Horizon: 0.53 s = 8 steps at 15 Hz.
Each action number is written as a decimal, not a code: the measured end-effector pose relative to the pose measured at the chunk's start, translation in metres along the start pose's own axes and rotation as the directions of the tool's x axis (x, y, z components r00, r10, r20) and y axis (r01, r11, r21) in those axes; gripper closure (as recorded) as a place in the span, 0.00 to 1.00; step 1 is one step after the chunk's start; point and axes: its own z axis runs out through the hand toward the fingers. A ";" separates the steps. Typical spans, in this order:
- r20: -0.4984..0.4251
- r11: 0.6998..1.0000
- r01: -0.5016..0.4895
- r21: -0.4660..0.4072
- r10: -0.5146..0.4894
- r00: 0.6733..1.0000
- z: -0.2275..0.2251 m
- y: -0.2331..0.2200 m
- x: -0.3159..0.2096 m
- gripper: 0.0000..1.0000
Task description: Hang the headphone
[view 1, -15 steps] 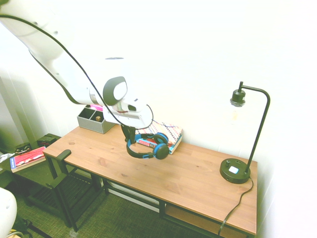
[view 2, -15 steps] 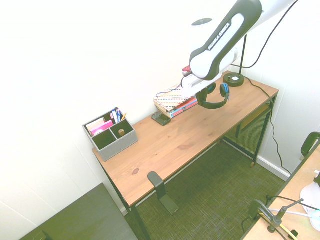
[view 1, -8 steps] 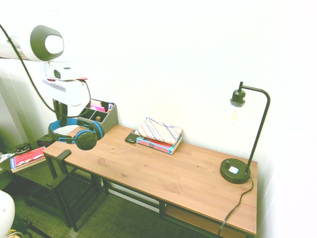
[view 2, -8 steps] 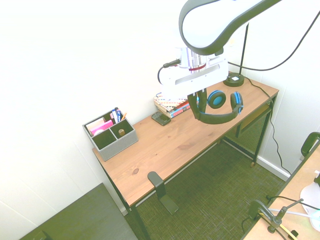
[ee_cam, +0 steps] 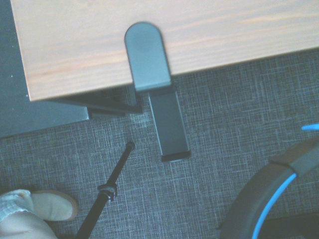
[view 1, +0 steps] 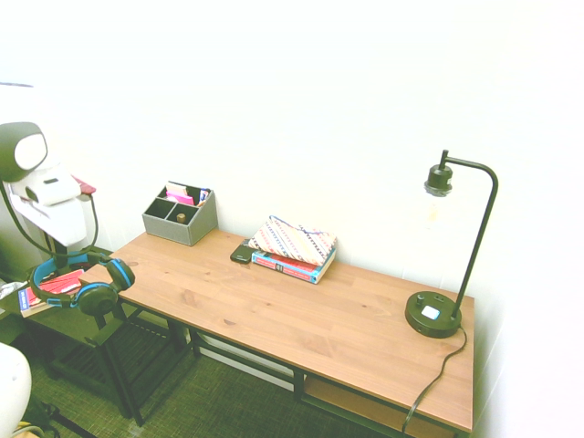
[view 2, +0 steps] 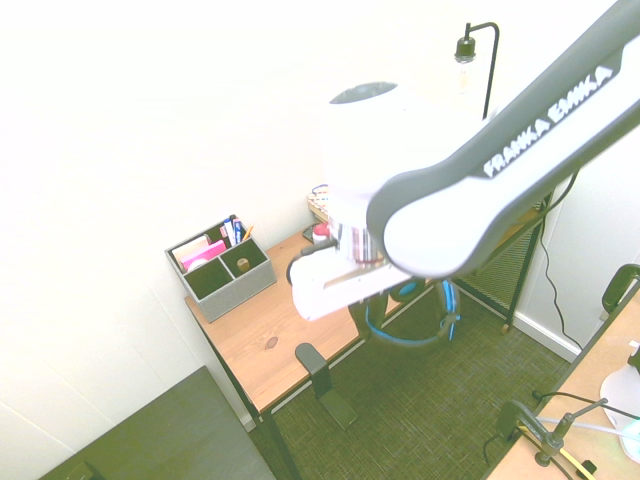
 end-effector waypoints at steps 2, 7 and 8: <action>-0.007 1.000 0.000 -0.010 0.000 1.000 0.037 0.001 -0.020 1.00; -0.022 1.000 -0.002 -0.031 0.001 1.000 0.102 -0.017 -0.048 1.00; -0.027 1.000 -0.005 -0.029 0.004 1.000 0.113 -0.027 -0.052 1.00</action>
